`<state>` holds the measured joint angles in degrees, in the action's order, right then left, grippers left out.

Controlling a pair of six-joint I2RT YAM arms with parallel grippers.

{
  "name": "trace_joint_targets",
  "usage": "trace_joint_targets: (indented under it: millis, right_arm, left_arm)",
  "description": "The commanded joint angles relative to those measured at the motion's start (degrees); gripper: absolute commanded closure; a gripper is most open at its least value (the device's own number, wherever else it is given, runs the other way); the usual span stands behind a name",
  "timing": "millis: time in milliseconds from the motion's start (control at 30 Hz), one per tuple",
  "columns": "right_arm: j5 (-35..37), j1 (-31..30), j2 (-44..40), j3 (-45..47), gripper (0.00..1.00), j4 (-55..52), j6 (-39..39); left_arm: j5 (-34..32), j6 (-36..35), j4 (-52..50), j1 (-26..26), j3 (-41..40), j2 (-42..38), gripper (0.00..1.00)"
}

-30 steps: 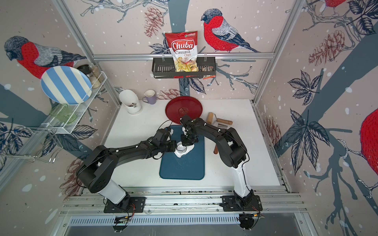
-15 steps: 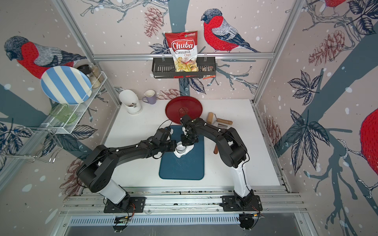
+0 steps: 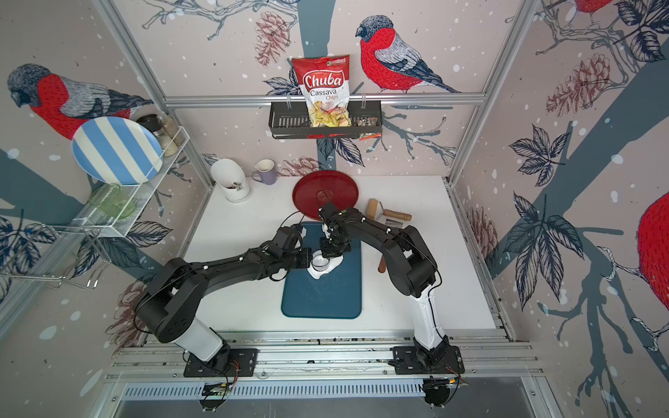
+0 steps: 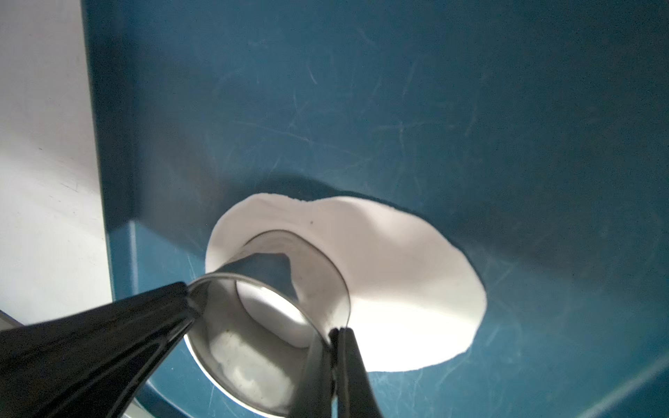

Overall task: Roll out the dumpling wrappers from the dough
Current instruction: Pick up the dumpling mold from the work surface.

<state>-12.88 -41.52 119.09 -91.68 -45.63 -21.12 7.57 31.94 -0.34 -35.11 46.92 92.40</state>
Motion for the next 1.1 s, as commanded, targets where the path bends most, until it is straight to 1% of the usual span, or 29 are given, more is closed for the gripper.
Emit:
trace_joint_targets:
  millis: [0, 1000, 1067]
  right_arm:
    - [7.7, 0.3, -0.3, -0.9, 1.0, -1.5, -0.7]
    - [9.4, -0.5, -2.6, -3.3, 1.0, -3.0, -0.9]
    - [9.4, -0.6, -2.8, -3.8, 1.0, -3.0, -1.0]
  left_arm:
    - [-2.1, -1.4, -10.2, 0.1, 0.0, -0.6, 1.0]
    - [-3.2, -1.3, -11.6, 0.1, 0.8, -4.5, 1.0]
    - [-3.3, -1.2, -11.7, 0.1, 0.9, -5.1, 0.89]
